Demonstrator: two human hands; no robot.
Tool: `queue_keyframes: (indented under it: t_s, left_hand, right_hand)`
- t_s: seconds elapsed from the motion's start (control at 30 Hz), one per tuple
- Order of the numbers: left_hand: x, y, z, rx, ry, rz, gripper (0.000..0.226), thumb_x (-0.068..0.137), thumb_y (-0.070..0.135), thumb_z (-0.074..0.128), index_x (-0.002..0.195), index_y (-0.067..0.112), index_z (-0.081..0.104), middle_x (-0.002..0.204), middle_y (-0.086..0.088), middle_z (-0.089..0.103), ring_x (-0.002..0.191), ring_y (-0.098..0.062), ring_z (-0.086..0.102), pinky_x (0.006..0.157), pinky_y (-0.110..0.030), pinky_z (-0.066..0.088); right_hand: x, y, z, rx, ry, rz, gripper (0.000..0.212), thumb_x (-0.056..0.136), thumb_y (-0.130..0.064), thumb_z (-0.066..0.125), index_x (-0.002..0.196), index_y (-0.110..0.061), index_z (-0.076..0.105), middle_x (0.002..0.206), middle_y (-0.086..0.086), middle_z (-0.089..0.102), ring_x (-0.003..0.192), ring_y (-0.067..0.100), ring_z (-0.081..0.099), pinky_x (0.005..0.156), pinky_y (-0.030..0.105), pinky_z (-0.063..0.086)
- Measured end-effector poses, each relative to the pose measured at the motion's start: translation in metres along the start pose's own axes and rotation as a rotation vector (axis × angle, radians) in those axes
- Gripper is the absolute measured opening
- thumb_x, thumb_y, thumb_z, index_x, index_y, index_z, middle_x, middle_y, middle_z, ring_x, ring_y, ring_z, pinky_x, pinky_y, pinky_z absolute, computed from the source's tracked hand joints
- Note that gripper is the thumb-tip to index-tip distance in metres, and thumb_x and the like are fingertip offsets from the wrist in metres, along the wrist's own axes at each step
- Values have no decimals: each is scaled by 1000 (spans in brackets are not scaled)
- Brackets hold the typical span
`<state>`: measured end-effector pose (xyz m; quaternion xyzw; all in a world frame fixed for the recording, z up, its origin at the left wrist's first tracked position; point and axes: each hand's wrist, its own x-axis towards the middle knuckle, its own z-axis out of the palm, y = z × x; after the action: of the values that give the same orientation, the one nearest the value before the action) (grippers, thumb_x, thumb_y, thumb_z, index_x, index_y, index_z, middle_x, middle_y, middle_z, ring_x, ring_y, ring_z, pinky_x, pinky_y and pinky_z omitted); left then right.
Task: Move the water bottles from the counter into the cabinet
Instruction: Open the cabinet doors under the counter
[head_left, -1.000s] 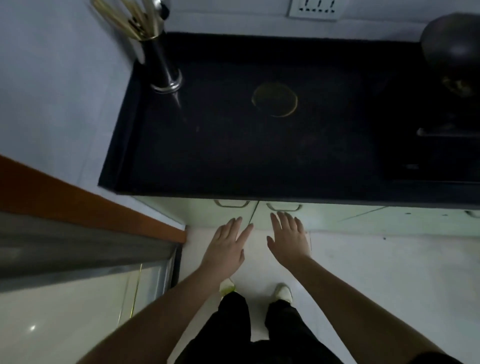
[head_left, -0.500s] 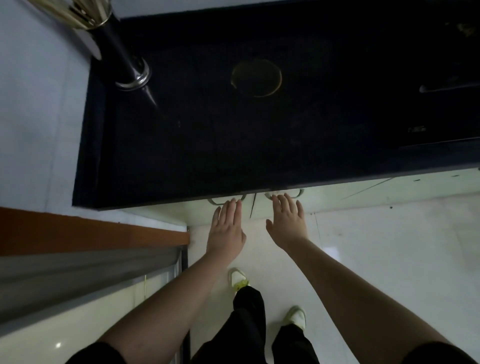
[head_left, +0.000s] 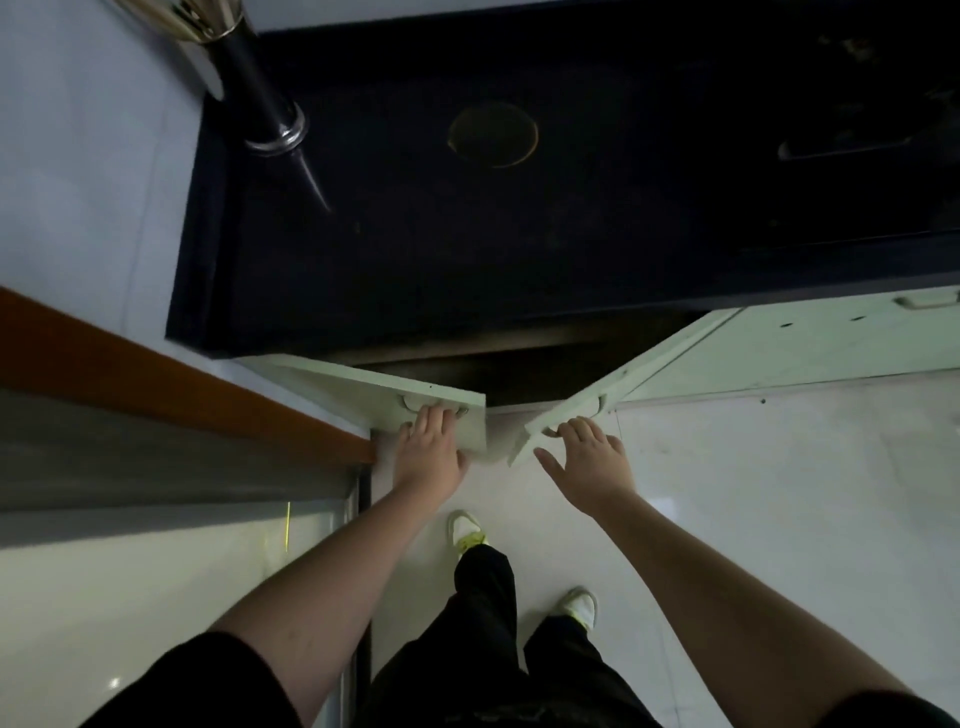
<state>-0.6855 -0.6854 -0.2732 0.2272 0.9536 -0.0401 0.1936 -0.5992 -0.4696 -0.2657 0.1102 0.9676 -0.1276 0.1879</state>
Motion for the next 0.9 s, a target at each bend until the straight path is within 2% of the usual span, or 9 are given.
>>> queue_keyframes:
  t_s: [0.17, 0.33, 0.43, 0.57, 0.63, 0.7, 0.77, 0.83, 0.9]
  left_hand:
    - [-70, -3, 21, -50, -77, -101, 66, 94, 45, 44, 149, 13, 26, 157, -8, 26, 145, -24, 21, 110, -39, 34]
    - [-128, -20, 43, -246, -85, -211, 80, 95, 62, 32, 153, 8, 21, 163, -9, 12, 150, -22, 7, 115, -45, 30]
    - [-144, -30, 51, -309, -54, -262, 88, 91, 70, 19, 153, 7, 23, 162, -10, 16, 150, -21, 9, 118, -46, 21]
    - [-145, -27, 52, -249, 23, -369, 99, 85, 72, -1, 143, 4, 43, 155, -12, 36, 146, -24, 23, 119, -49, 12]
    - [-141, -21, 53, -231, 39, -406, 93, 90, 70, 2, 138, 5, 48, 150, -12, 42, 143, -25, 28, 118, -53, 11]
    - [-138, -14, 54, -274, 86, -462, 85, 91, 66, 14, 135, 4, 50, 147, -14, 44, 141, -26, 30, 117, -57, 11]
    - [-139, -6, 53, -334, 166, -523, 81, 90, 62, 29, 144, 1, 37, 151, -19, 36, 144, -30, 24, 118, -58, 11]
    - [-142, 1, 50, -349, 258, -512, 79, 93, 50, 42, 152, 6, 15, 157, -21, 24, 147, -32, 16, 119, -54, 8]
    - [-145, 3, 48, -294, 311, -398, 77, 95, 36, 46, 155, 15, 4, 161, -19, 14, 149, -32, 9, 118, -48, 5]
  right_hand:
    - [-62, 42, 9, -22, -2, 26, 79, 90, -72, 10, 131, -18, 50, 142, -1, 48, 139, 15, 33, 111, 38, 31]
    - [-119, 99, 16, -6, -16, 82, 81, 90, -71, 10, 140, -18, 44, 154, -1, 35, 147, 13, 17, 117, 36, 22]
    - [-144, 126, 18, -16, 2, 123, 75, 93, -64, 16, 143, -14, 42, 154, 3, 37, 146, 16, 21, 118, 35, 20]
    - [-168, 148, 18, 12, 125, 238, 67, 95, -49, 35, 145, -5, 34, 153, 14, 35, 144, 26, 27, 119, 41, 22]
    - [-178, 158, 17, -62, 196, 219, 64, 95, -34, 42, 150, -6, 22, 157, 15, 27, 146, 28, 23, 120, 40, 17]
    - [-184, 169, 16, -183, 133, 123, 71, 93, -13, 37, 154, -10, 2, 162, 10, 10, 150, 23, 6, 121, 37, 3]
    - [-185, 184, 15, -261, 53, 49, 75, 89, -1, 30, 152, -12, -7, 163, 4, -3, 149, 18, -7, 118, 33, -9]
    - [-187, 200, 15, -318, 18, 59, 70, 91, -4, 28, 153, -11, -5, 163, 3, -4, 149, 16, -9, 118, 31, -11]
    - [-188, 211, 12, -351, -14, 116, 65, 96, -15, 29, 154, -10, -1, 163, 2, -1, 149, 16, -8, 119, 32, -8]
